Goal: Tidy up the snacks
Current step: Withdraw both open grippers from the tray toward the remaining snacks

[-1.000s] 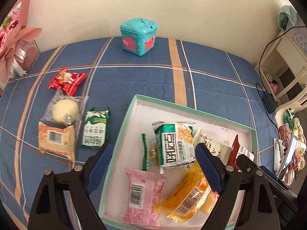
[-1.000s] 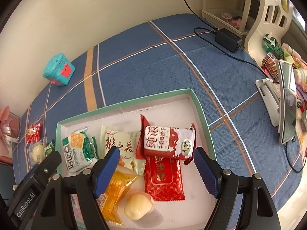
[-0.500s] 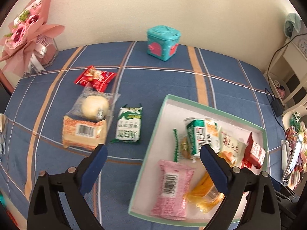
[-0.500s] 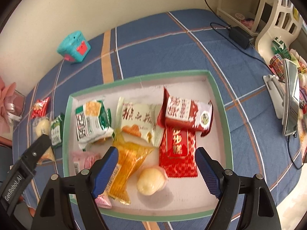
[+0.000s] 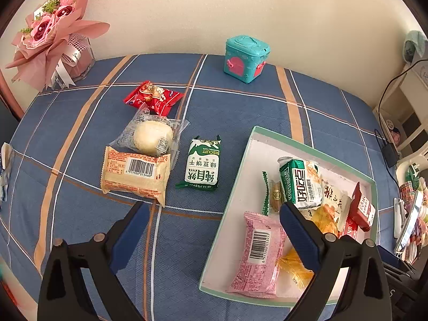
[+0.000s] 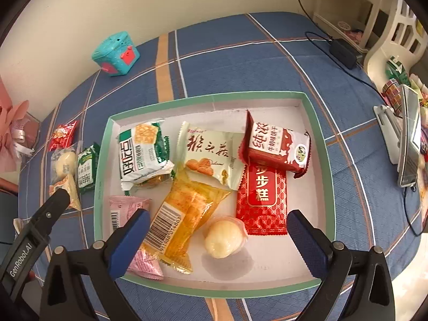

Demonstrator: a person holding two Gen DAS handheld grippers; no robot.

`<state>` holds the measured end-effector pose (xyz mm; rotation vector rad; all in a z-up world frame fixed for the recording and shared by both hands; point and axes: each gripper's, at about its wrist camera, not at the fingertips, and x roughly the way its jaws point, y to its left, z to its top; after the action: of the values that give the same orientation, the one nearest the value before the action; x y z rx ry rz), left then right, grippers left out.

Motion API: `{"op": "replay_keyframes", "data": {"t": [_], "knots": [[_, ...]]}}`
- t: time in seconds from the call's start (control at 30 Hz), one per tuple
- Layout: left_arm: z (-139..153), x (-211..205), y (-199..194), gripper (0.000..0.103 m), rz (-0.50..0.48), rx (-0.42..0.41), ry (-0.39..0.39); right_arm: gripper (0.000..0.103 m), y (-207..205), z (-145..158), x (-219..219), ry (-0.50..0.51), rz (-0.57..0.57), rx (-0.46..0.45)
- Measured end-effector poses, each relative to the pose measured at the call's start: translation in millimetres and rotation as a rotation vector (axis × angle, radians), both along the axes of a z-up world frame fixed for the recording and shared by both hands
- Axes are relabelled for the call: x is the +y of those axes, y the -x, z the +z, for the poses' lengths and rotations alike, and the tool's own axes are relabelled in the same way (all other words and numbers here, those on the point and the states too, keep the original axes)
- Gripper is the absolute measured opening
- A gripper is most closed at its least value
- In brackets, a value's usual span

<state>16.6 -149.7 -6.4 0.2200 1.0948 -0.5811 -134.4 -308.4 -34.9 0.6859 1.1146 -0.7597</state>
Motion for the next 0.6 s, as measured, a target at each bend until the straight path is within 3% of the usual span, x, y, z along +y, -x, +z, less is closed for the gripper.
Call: {"op": "replay_keyframes", "data": {"t": [0.37, 0.6], "knots": [[7.4, 4.1, -7.5, 0.099, 0.003, -0.030, 0.061, 0.103, -7.9, 7.2, 4.9, 0.011, 0.017, -0.075], [8.1, 6.0, -13.7, 0.099, -0.017, -0.052, 0.055, 0.103, -16.3, 12.7, 13.7, 0.028, 0.059, -0.158]]}}
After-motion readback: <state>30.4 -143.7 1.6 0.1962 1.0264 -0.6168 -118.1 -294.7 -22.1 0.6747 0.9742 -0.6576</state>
